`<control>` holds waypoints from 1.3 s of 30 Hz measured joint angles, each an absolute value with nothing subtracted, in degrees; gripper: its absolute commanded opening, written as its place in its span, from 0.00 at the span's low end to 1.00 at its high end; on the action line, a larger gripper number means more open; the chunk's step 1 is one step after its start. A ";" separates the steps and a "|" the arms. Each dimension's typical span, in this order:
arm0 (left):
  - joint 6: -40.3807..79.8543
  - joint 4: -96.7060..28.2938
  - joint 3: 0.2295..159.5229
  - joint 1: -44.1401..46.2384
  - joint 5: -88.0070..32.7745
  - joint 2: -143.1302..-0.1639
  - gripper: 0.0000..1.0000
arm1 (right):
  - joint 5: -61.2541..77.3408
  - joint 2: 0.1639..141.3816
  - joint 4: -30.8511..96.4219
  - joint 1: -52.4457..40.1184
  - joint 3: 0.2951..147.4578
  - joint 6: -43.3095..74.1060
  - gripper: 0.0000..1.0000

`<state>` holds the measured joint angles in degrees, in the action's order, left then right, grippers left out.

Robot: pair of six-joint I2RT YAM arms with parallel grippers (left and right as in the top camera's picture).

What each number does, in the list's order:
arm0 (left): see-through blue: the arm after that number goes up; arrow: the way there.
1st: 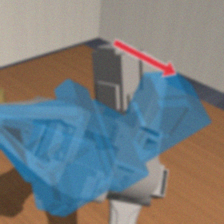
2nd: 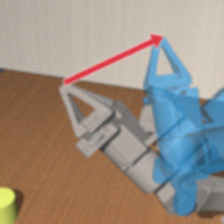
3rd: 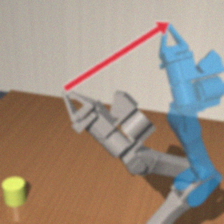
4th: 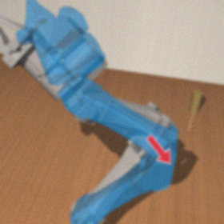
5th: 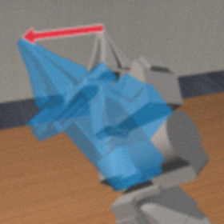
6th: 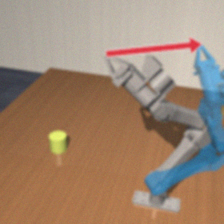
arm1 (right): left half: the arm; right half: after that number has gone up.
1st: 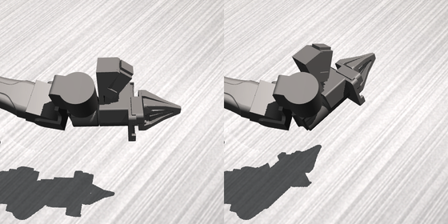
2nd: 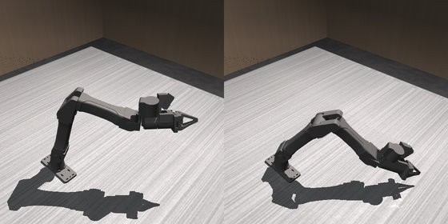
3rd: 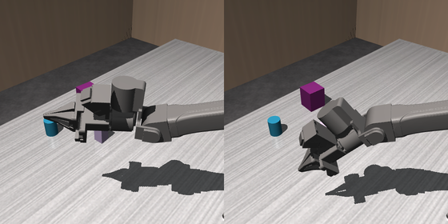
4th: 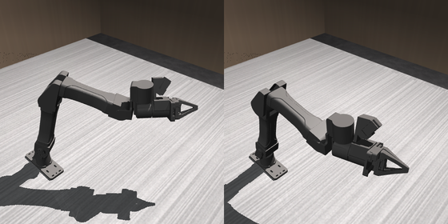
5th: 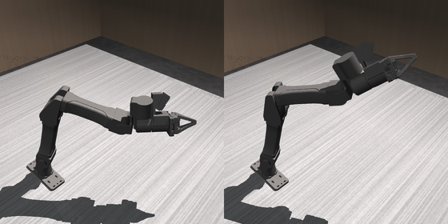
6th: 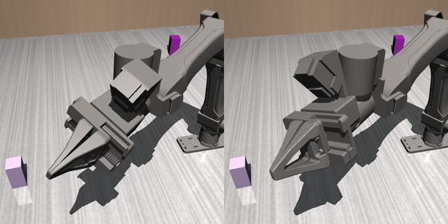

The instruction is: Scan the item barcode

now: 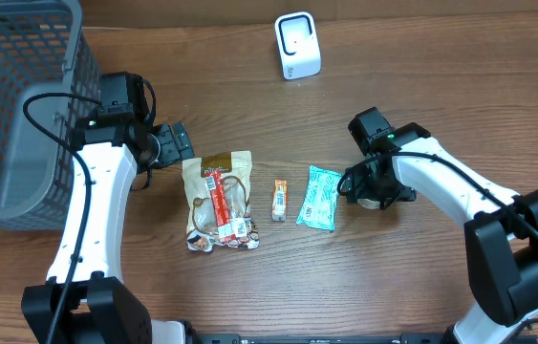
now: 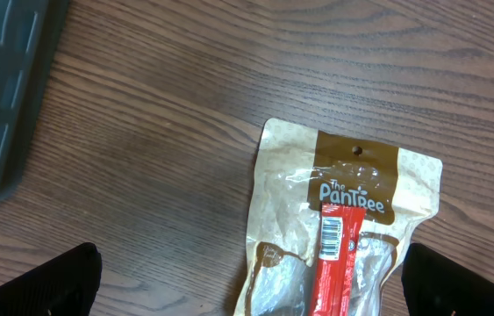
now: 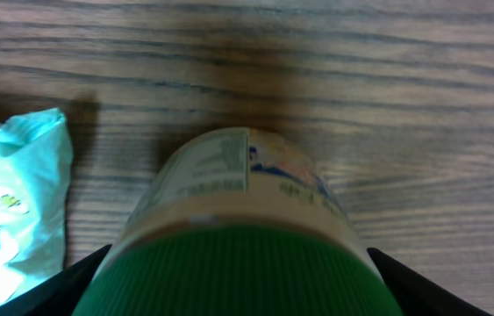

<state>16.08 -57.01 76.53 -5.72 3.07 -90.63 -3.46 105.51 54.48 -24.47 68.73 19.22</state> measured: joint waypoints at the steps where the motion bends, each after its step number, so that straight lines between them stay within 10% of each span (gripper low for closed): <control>1: 16.08 -57.01 76.53 -5.72 3.07 -90.63 1.00 | -3.46 105.56 54.37 -24.47 68.73 19.14 0.84; 39: 16.08 -57.01 76.53 -5.72 3.07 -90.63 1.00 | -3.90 105.36 47.44 -24.45 65.34 16.25 0.79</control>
<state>16.08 -57.01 76.53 -5.72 3.07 -90.63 -3.90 105.36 47.44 -24.45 65.34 16.25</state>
